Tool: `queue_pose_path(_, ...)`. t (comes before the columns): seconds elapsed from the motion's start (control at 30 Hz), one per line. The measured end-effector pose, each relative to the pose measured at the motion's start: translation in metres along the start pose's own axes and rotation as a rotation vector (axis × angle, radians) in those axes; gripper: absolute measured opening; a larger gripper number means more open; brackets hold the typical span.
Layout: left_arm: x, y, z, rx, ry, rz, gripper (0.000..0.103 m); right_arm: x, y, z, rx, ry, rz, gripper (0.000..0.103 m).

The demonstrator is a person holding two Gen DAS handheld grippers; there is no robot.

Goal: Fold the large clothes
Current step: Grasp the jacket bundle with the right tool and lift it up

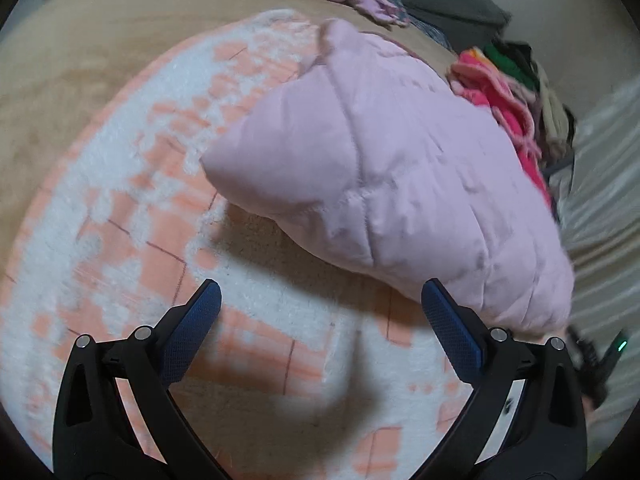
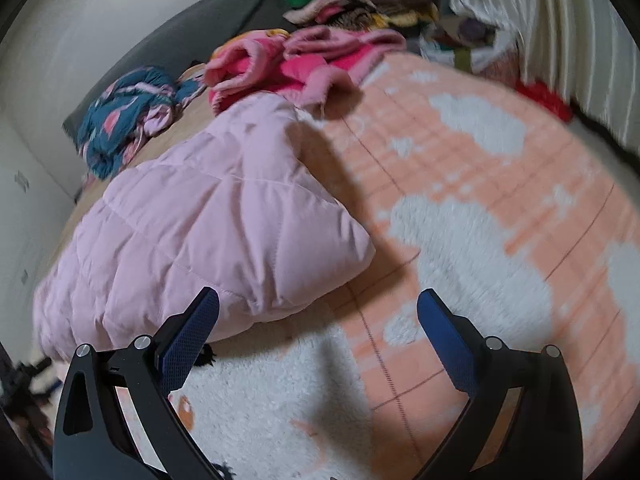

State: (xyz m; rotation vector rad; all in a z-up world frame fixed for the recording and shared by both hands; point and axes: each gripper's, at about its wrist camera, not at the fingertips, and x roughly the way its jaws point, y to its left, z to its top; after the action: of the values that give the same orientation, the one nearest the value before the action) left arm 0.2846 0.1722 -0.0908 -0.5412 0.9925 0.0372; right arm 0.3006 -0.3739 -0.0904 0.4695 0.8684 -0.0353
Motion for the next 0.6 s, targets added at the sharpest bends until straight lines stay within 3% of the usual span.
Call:
queue_pose_path(0.2, 0.009, 0.006, 0.016, -0.099, -0.016, -0.059, 0.094, 0.023, 0.005, 0.008, 0.070, 0.037, 0.062, 0.099)
queue_pose_path(0.6, 0.032, -0.002, 0.041, -0.123, -0.033, -0.064, 0.095, 0.061, 0.014, 0.028, 0.119, 0.103, 0.118, 0.099)
